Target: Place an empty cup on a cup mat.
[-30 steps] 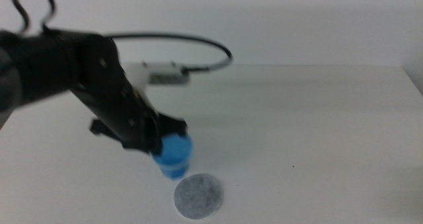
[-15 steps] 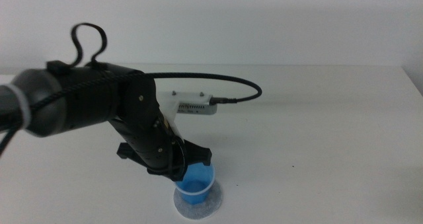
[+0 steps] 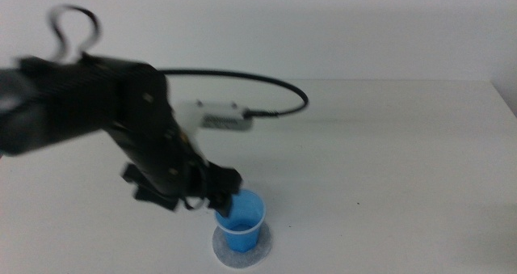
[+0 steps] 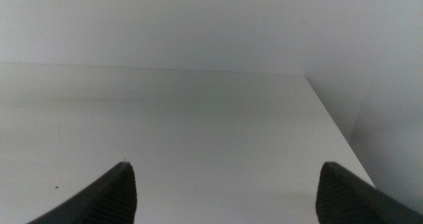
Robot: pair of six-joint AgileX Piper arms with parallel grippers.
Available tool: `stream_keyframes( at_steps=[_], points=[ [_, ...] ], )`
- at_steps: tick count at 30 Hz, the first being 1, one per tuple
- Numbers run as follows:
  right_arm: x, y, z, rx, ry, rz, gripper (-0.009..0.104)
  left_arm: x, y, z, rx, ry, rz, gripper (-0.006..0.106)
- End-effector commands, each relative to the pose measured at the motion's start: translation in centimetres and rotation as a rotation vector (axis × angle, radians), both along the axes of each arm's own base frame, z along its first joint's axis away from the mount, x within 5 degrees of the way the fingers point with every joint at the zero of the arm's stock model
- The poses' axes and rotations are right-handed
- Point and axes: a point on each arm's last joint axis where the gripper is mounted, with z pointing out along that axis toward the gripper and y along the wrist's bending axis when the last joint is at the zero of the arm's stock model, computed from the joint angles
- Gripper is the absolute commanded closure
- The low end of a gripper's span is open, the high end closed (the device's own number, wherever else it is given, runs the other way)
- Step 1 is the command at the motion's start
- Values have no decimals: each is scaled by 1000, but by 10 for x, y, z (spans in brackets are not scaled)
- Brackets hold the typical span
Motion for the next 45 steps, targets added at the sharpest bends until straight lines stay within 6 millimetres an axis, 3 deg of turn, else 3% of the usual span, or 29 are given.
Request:
stream_keyframes(
  at_steps=[1,8,13,17,19,24,26,27,35,40,45],
  points=[
    [0,0,0,-11,-8,2,2,-7,15,30,12,-78,-11,7],
    [0,0,0,-11,-8,2,2,-58,67,98,149,-264,75,7],
    [0,0,0,-11,-8,2,2,-91,99,108,242,-370,96,7],
    [0,0,0,-11,-8,2,2,-116,117,98,199,-415,234,7],
    [0,0,0,-11,-8,2,2,-125,128,91,107,-521,281,7],
    [0,0,0,-11,-8,2,2,-146,150,66,22,-995,213,7],
    [0,0,0,-11,-8,2,2,-156,156,51,-7,-1145,257,7],
    [0,0,0,-11,-8,2,2,-166,159,33,-37,-1205,310,7],
    [0,0,0,-11,-8,2,2,-196,162,-17,-48,-1275,325,7],
    [0,0,0,-11,-8,2,2,-202,163,-31,-8,-1317,296,7],
    [0,0,0,-11,-8,2,2,-203,163,-33,-3,-1329,294,7]
  ],
)
